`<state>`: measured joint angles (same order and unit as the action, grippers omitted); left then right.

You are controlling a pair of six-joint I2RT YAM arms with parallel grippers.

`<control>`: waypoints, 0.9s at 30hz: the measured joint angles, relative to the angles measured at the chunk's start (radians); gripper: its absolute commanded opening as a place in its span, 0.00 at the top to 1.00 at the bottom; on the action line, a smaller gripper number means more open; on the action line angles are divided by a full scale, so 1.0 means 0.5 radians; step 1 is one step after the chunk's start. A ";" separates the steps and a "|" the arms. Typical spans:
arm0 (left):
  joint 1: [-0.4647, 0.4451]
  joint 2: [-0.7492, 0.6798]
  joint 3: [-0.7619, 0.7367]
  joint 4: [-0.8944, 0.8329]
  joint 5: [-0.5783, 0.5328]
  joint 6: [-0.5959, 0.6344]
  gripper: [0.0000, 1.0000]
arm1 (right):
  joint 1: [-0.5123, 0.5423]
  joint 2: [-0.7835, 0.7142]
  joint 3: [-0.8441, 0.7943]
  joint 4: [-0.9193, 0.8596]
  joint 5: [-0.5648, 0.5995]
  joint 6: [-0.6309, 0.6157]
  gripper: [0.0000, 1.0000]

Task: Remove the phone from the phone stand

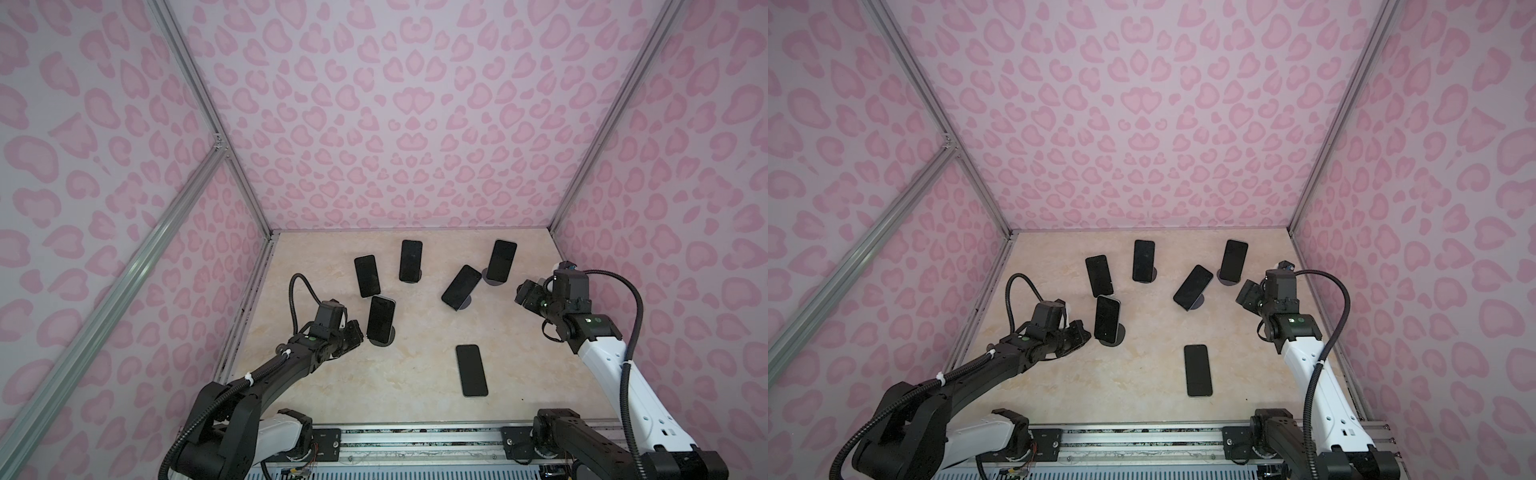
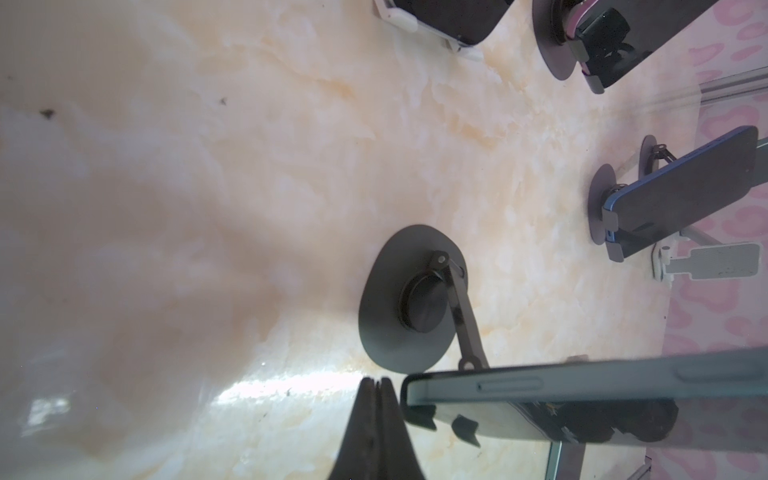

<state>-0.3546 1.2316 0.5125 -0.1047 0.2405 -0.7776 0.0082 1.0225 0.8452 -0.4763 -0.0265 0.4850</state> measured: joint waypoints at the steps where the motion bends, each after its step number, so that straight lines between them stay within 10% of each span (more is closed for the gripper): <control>1: -0.004 0.006 -0.001 0.004 0.005 0.000 0.96 | 0.000 0.002 0.000 0.002 -0.001 0.000 0.13; 27: -0.102 0.034 -0.025 0.005 0.005 -0.023 0.96 | 0.000 0.034 -0.034 0.037 0.001 0.000 0.13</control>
<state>-0.4057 1.2488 0.4999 -0.1020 0.2428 -0.7891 0.0082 1.0397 0.8284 -0.4580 -0.0261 0.4850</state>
